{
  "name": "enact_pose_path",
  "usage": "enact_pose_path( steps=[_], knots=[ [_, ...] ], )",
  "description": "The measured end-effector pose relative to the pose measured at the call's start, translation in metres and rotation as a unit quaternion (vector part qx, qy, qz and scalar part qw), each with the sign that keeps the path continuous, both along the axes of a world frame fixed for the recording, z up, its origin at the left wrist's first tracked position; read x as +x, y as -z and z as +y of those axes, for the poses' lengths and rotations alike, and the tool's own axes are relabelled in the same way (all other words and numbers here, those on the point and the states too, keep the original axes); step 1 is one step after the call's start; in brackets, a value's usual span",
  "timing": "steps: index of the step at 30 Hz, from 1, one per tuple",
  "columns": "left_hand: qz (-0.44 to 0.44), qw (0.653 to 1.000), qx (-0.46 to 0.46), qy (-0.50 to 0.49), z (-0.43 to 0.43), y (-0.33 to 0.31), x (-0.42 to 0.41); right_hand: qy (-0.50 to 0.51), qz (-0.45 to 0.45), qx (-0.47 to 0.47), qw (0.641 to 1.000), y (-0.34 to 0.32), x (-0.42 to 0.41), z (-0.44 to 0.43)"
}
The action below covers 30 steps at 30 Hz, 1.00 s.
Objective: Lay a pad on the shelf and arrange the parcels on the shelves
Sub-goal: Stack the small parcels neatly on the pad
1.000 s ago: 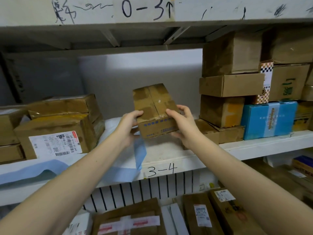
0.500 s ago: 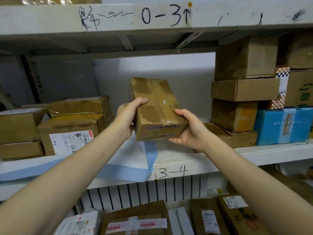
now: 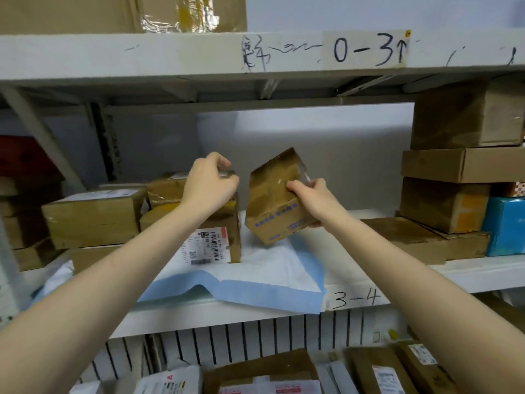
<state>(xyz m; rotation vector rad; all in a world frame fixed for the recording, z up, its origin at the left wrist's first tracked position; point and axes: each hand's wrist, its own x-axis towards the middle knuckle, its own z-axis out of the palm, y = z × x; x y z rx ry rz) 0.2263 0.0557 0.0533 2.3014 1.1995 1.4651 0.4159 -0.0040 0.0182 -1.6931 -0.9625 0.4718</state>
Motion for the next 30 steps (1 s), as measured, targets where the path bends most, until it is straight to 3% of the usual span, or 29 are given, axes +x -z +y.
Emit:
enact_pose_path(
  steps=[3,8,15,18,21,26,30],
  knots=[
    [0.096,0.995,0.014,-0.028,0.008,0.009,-0.013,0.044,-0.165,-0.097,0.981,0.000,-0.023,0.018],
    [0.179,0.984,-0.011,-0.020,0.021,0.020,-0.030,0.084,-0.280,-0.168,0.941,-0.009,-0.043,0.042],
    [0.240,0.969,-0.053,-0.011,0.028,0.029,-0.034,0.114,-0.334,-0.178,0.919,-0.016,-0.055,0.059],
    [0.243,0.968,-0.066,-0.002,0.031,0.030,-0.036,0.025,-0.325,-0.193,0.925,-0.020,-0.054,0.060],
    [0.259,0.963,-0.075,-0.003,0.034,0.029,-0.034,-0.050,-0.304,-0.150,0.939,-0.027,-0.052,0.062],
    [0.271,0.959,-0.079,-0.001,0.035,0.030,-0.031,-0.046,-0.392,-0.123,0.911,-0.019,-0.054,0.065],
    [0.267,0.960,-0.077,-0.001,0.035,0.031,-0.033,-0.042,-0.384,-0.098,0.917,-0.022,-0.055,0.068]
  ],
)
